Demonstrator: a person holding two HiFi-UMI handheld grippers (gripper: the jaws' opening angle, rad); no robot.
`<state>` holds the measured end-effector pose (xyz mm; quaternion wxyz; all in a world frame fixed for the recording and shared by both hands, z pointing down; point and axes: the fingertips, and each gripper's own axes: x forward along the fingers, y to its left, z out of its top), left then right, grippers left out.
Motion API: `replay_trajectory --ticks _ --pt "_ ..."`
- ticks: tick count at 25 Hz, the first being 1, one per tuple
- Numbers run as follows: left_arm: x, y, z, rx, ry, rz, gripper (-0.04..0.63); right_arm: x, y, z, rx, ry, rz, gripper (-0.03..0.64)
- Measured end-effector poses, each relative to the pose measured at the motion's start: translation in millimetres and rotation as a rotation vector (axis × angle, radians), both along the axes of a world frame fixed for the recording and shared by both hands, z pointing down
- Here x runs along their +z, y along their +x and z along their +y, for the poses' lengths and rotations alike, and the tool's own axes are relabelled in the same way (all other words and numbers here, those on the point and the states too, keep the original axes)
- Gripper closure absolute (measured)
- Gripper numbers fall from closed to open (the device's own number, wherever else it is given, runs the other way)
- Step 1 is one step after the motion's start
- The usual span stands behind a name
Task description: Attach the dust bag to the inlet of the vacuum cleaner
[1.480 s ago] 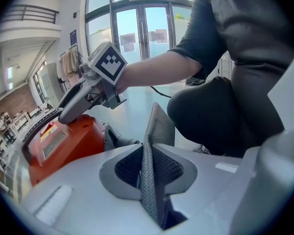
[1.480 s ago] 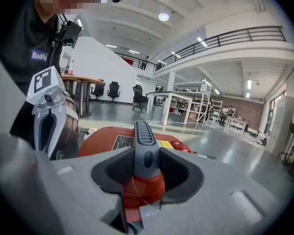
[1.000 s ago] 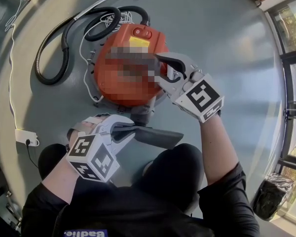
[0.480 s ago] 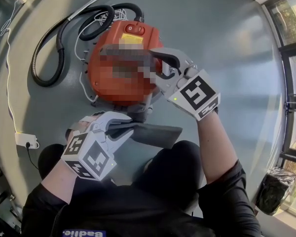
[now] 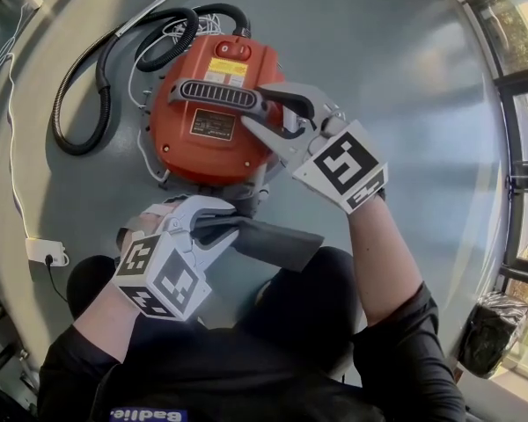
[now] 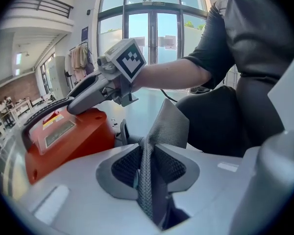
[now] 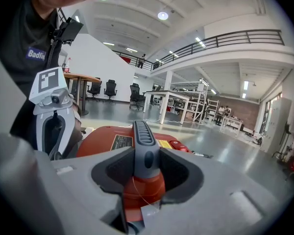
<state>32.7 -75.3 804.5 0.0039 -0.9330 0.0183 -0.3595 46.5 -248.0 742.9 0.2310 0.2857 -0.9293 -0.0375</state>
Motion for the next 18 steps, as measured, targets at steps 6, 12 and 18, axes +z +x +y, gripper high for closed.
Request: replay_trajectory --ticks 6,12,18 --pt "3.4 -2.8 -0.1 -0.028 -0.003 0.006 0.474 1.4 1.3 -0.2 0.004 0.004 0.005 0.477" --pt "6.7 -11.9 3.9 -0.018 0.010 -0.041 0.463 -0.6 1.0 1.4 -0.002 0.021 0.009 0.477" --pt "4.4 -19.2 0.4 -0.023 0.022 -0.079 0.366 -1.0 -0.2 1.3 -0.014 0.049 0.017 0.477"
